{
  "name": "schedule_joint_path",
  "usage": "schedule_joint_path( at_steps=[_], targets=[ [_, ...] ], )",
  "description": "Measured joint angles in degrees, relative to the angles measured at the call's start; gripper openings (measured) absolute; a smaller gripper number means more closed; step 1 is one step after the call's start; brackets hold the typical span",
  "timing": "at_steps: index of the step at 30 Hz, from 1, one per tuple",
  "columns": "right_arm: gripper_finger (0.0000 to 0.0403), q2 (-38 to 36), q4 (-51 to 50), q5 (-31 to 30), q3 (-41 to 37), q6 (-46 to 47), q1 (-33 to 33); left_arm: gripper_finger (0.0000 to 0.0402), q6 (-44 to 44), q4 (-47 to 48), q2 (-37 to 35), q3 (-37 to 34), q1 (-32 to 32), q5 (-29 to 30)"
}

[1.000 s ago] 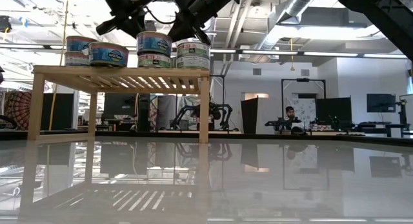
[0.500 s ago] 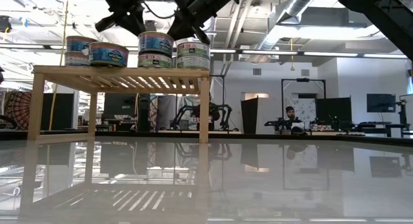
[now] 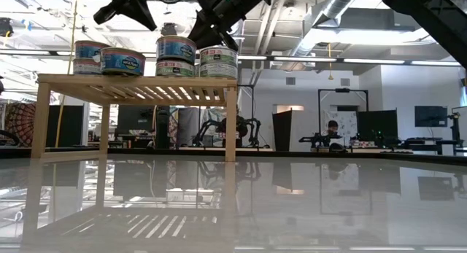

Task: Stack canned seafood by type on shelf
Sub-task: Stack the blue tuna can on top of the bottom right blue tuna can on the shelf

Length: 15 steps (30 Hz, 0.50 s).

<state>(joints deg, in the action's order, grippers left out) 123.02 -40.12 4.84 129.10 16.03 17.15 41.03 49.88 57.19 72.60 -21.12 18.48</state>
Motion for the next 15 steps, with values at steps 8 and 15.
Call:
schedule_joint_path(
  at_steps=[8,15],
  targets=[
    [0.0106,-0.1,-0.2,0.0,0.0,0.0,0.2,0.0,-4.1,1.0,-0.3,0.0,0.0,1.8],
    [0.0107,-0.1,-0.2,0.0,0.0,0.8,0.2,0.0,-10.1,-1.5,-1.9,0.0,0.0,1.2]
  ],
)
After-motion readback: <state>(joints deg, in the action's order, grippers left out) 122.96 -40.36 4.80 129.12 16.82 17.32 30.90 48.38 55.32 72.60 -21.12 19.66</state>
